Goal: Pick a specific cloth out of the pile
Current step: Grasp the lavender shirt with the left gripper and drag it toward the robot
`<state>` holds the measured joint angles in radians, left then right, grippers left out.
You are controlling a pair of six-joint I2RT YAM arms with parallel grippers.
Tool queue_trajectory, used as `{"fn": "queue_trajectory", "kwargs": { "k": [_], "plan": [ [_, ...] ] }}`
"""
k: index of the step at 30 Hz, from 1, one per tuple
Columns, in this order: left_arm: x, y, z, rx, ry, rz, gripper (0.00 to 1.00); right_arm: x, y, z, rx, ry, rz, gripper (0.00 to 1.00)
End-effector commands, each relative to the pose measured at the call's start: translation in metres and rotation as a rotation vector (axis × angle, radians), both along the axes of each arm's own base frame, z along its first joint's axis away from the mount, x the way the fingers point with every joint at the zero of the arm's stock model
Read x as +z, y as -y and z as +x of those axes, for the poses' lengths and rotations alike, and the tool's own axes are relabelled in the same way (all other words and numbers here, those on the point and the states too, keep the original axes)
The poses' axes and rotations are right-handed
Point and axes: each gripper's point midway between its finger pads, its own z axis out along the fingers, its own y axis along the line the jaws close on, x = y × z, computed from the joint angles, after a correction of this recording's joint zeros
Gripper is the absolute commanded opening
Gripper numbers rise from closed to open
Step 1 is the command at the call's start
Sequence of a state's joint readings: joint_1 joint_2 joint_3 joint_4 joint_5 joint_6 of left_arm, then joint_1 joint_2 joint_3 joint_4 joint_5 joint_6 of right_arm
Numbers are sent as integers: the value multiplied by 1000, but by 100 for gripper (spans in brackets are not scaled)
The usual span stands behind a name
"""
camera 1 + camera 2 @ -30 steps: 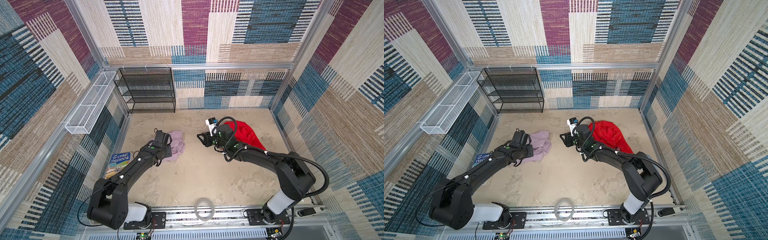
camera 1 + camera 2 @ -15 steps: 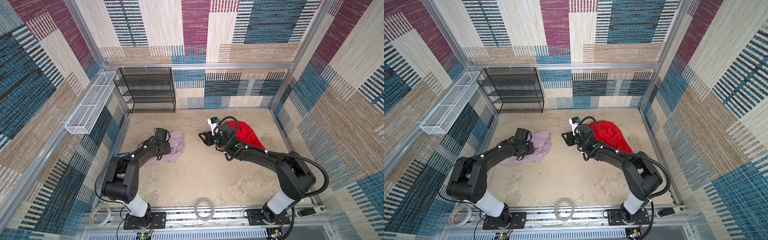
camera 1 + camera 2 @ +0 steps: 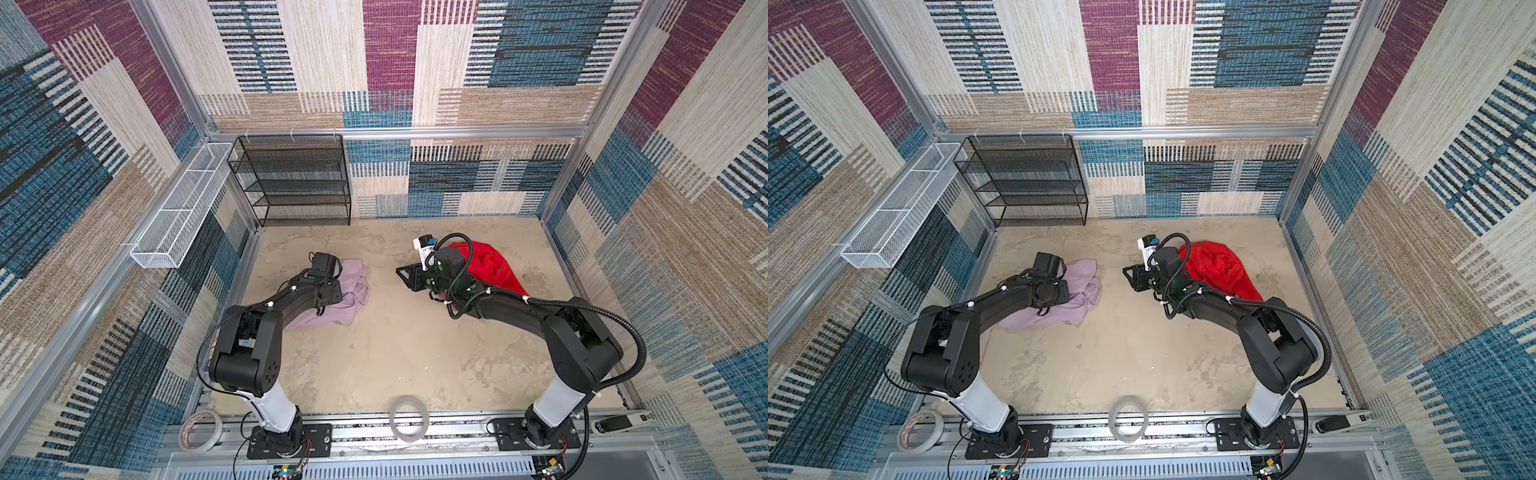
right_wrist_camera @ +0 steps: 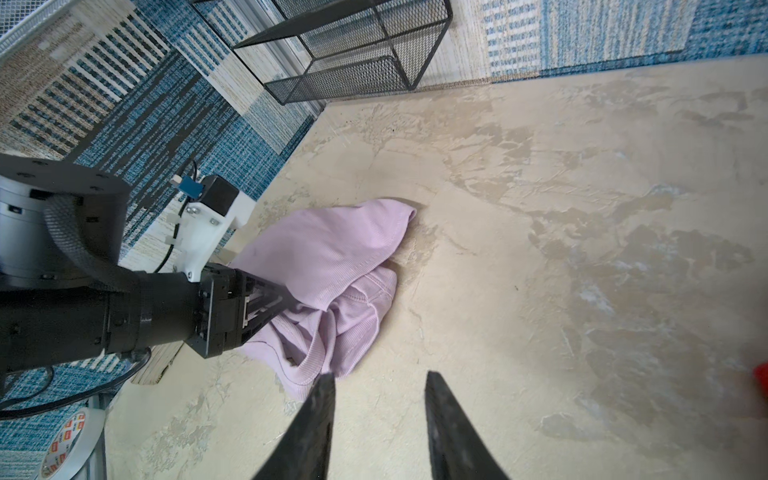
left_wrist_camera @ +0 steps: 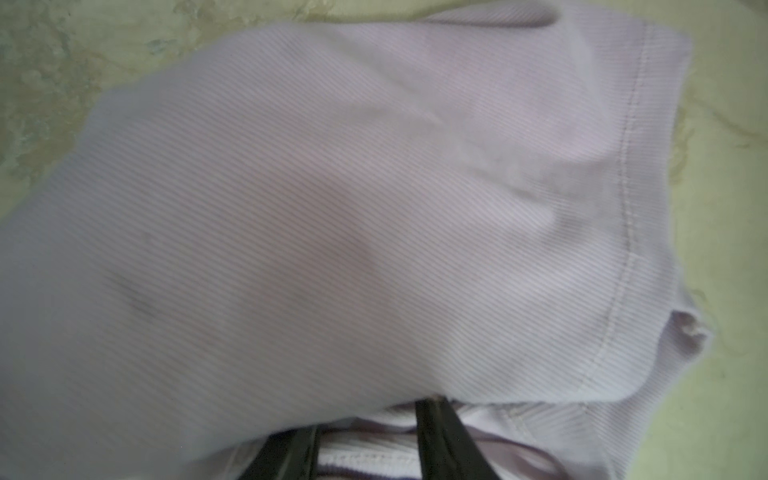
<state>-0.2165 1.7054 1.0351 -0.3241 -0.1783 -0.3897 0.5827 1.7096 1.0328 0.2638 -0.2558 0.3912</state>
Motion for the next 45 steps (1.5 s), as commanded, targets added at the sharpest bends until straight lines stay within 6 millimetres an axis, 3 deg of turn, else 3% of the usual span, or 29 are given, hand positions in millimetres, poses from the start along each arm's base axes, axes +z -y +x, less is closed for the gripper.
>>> {"fn": "queue_trajectory", "kwargs": {
  "k": [1,14,26,39,45],
  "plan": [
    [6,-3,13,-10,31,33,41,6,-3,3,12,15,22,39],
    [24,-4,20,6,41,38,46,1,-1,11,8,0,26,39],
    [2,1,30,0,-52,39,45,3,0,15,5,-2,29,38],
    [-17,9,20,0,-138,-17,54,9,4,17,2,5,44,38],
    [-31,12,20,15,-181,-53,51,12,5,16,5,7,57,38]
  ]
}}
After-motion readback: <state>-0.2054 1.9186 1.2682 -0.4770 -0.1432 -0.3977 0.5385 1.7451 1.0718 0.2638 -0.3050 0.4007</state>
